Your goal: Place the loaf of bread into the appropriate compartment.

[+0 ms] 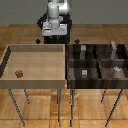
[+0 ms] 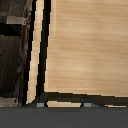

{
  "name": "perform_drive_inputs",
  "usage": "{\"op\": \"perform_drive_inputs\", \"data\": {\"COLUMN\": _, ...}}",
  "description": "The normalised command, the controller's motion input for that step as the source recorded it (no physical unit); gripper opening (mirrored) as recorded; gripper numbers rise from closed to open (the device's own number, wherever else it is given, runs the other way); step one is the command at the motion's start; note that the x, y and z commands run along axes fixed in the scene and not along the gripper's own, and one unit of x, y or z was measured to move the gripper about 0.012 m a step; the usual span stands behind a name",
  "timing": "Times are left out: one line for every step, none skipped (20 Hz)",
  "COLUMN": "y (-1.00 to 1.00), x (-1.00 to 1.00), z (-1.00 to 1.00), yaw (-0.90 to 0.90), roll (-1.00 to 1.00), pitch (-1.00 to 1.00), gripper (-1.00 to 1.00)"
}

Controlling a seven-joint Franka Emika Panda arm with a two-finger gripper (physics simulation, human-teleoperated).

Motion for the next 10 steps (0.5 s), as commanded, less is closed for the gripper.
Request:
{"op": "perform_drive_inputs", "data": {"y": 0.0, "x": 0.0, "z": 0.0, "yaw": 0.0, "roll": 0.0, "pitch": 0.0, "gripper": 1.0}}
{"op": "perform_drive_inputs", "data": {"y": 0.0, "x": 0.0, "z": 0.0, "yaw": 0.0, "roll": 0.0, "pitch": 0.0, "gripper": 1.0}}
{"op": "perform_drive_inputs", "data": {"y": 0.0, "x": 0.0, "z": 0.0, "yaw": 0.0, "roll": 0.0, "pitch": 0.0, "gripper": 1.0}}
{"op": "perform_drive_inputs", "data": {"y": 0.0, "x": 0.0, "z": 0.0, "yaw": 0.0, "roll": 0.0, "pitch": 0.0, "gripper": 1.0}}
{"op": "perform_drive_inputs", "data": {"y": 0.0, "x": 0.0, "z": 0.0, "yaw": 0.0, "roll": 0.0, "pitch": 0.0, "gripper": 1.0}}
{"op": "perform_drive_inputs", "data": {"y": -1.0, "x": 0.0, "z": 0.0, "yaw": 0.0, "roll": 0.0, "pitch": 0.0, "gripper": 1.0}}
{"op": "perform_drive_inputs", "data": {"y": 0.0, "x": 0.0, "z": 0.0, "yaw": 0.0, "roll": 0.0, "pitch": 0.0, "gripper": 1.0}}
{"op": "perform_drive_inputs", "data": {"y": 0.0, "x": 0.0, "z": 0.0, "yaw": 0.0, "roll": 0.0, "pitch": 0.0, "gripper": 1.0}}
{"op": "perform_drive_inputs", "data": {"y": -1.0, "x": 0.0, "z": 0.0, "yaw": 0.0, "roll": 0.0, "pitch": 0.0, "gripper": 1.0}}
{"op": "perform_drive_inputs", "data": {"y": -1.0, "x": 0.0, "z": 0.0, "yaw": 0.0, "roll": 0.0, "pitch": 0.0, "gripper": 1.0}}
